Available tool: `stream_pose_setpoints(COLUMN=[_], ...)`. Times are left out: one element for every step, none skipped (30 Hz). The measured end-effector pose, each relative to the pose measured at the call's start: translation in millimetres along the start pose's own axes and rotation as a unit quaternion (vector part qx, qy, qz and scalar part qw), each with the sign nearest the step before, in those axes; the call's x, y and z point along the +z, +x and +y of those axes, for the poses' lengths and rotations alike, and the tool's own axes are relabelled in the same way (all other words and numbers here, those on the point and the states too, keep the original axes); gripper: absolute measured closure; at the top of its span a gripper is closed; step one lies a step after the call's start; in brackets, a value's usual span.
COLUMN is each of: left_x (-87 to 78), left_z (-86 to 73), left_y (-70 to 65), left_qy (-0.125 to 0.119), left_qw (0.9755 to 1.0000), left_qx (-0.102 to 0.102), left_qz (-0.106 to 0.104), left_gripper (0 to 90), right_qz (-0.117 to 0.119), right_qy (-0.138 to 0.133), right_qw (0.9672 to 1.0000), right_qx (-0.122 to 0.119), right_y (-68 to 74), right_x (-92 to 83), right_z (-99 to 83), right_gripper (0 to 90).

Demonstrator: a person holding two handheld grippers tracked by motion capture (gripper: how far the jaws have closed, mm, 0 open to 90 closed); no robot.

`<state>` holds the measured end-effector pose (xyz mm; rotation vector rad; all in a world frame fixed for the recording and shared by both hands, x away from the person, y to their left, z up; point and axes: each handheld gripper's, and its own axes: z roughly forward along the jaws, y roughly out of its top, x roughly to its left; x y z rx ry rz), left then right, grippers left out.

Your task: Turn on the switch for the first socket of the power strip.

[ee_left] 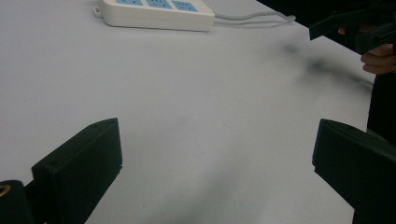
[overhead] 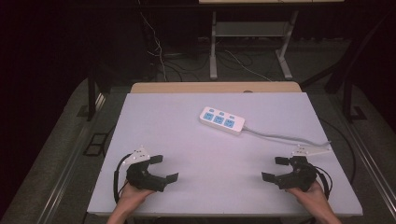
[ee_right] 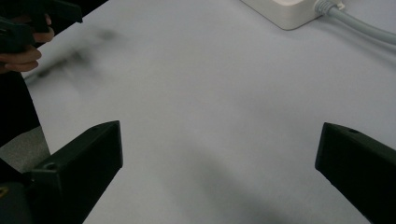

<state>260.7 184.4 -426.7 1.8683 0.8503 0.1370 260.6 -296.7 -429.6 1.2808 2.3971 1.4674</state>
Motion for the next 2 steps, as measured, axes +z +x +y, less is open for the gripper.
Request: stream_pose_setpoints(left_x=[0.0, 0.3], left_z=[0.0, -0.1], left_y=[0.0, 0.1], left_qy=[0.0, 0.0], left_qw=[1.0, 1.0], left_qx=[0.0, 0.0], left_qz=[0.0, 0.0], left_gripper=[0.0, 0.0], right_qz=[0.0, -0.001], right_qy=[0.0, 0.001], right_qw=[1.0, 1.0], right_qx=[0.0, 0.001], right_y=[0.0, -0.3], right_x=[0.0, 0.3], right_z=[0.0, -1.4], right_gripper=[0.4, 0.4])
